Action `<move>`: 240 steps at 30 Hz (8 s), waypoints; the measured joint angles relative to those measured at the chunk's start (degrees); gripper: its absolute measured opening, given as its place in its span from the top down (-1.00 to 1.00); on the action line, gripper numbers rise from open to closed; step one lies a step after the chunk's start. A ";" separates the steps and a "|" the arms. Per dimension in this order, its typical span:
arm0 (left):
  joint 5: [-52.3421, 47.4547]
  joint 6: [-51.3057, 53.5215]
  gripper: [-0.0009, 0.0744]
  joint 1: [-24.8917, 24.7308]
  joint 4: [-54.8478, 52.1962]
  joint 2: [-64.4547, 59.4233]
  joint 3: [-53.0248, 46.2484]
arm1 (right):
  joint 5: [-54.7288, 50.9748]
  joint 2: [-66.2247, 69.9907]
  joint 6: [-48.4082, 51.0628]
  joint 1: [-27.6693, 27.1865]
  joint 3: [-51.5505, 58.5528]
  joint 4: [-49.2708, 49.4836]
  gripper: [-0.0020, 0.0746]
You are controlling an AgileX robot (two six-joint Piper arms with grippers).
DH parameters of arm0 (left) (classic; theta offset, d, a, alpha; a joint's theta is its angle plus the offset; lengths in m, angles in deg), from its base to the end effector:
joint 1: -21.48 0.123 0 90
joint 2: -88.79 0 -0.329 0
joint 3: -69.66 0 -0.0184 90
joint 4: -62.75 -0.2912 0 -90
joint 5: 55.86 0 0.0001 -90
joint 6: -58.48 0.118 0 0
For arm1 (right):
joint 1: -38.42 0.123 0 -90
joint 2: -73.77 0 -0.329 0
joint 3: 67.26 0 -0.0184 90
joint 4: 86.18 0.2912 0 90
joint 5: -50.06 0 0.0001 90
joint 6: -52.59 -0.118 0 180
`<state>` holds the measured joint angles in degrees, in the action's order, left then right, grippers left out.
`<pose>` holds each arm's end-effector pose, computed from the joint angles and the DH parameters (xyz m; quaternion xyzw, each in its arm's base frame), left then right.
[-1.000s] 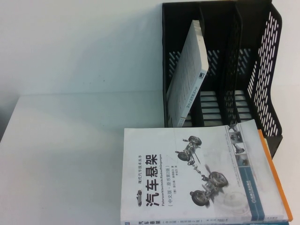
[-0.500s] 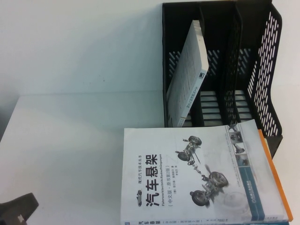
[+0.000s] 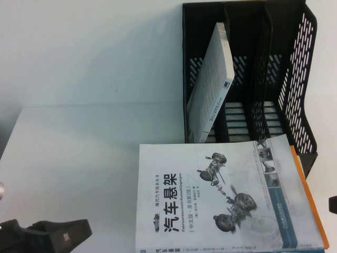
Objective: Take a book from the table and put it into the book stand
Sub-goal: Push book with right arm, then pick up the book with your left arm, then place the book on the book shelf
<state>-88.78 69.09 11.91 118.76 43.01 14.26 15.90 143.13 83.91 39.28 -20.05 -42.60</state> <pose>0.1390 -0.0774 0.2660 -0.1169 0.8466 -0.3855 0.3478 0.2178 0.0490 0.2305 -0.0140 0.9310 0.2078 0.2997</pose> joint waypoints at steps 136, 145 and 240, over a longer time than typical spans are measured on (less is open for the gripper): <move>-3.08 -3.17 0.68 -19.82 -0.17 -45.24 71.91 | 45.38 -20.47 57.48 16.50 -1.02 55.67 0.92; -3.16 -7.12 0.67 -17.29 -5.95 -48.46 75.02 | 45.09 -20.47 60.56 16.50 1.03 56.44 0.92; -21.94 -30.85 0.68 -18.44 -41.49 -59.15 91.73 | 52.43 -12.51 55.91 16.50 3.96 57.81 0.92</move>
<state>-110.73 38.23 -6.53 77.27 -16.14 105.99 68.32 130.62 139.82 55.78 -16.09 15.21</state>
